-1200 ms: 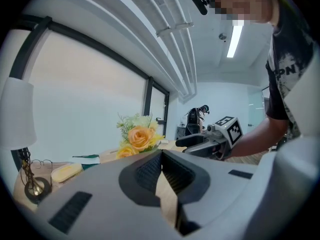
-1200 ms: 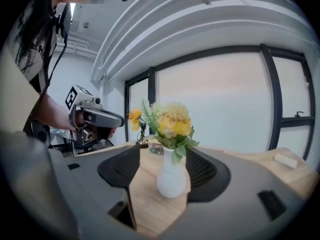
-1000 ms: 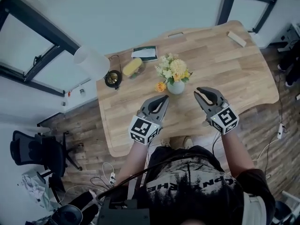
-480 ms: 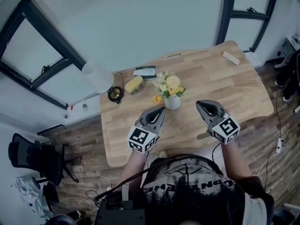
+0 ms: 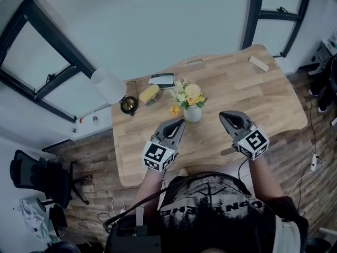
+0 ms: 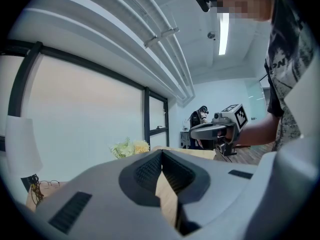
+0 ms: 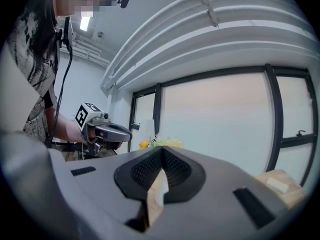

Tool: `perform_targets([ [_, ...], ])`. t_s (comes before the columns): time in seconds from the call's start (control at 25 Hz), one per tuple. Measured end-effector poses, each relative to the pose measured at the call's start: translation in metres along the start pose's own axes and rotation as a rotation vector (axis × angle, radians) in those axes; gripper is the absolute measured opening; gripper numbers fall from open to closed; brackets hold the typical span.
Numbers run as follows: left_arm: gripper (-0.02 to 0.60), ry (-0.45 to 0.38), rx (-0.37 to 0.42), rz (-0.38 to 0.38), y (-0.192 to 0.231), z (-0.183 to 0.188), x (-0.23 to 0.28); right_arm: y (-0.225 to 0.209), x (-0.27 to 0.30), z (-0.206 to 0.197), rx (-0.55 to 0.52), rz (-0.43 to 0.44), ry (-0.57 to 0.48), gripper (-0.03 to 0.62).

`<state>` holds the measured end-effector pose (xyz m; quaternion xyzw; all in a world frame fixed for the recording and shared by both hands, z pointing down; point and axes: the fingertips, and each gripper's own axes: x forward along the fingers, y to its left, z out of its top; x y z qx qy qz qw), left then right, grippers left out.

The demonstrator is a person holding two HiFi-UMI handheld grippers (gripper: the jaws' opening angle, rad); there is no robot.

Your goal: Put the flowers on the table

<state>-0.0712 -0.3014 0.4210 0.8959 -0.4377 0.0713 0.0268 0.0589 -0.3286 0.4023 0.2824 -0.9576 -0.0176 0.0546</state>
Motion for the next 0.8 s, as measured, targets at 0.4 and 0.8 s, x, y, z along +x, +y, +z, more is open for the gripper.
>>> perform_targets([
  [0.4, 0.014, -0.003, -0.004, -0.007, -0.001, 0.000, 0.002, -0.005, 0.003, -0.001, 0.020, -0.008, -0.015, 0.015],
  [0.8, 0.014, -0.005, -0.014, -0.015, -0.008, -0.002, 0.004, -0.001, 0.000, -0.012, 0.019, -0.005, -0.002, 0.015],
])
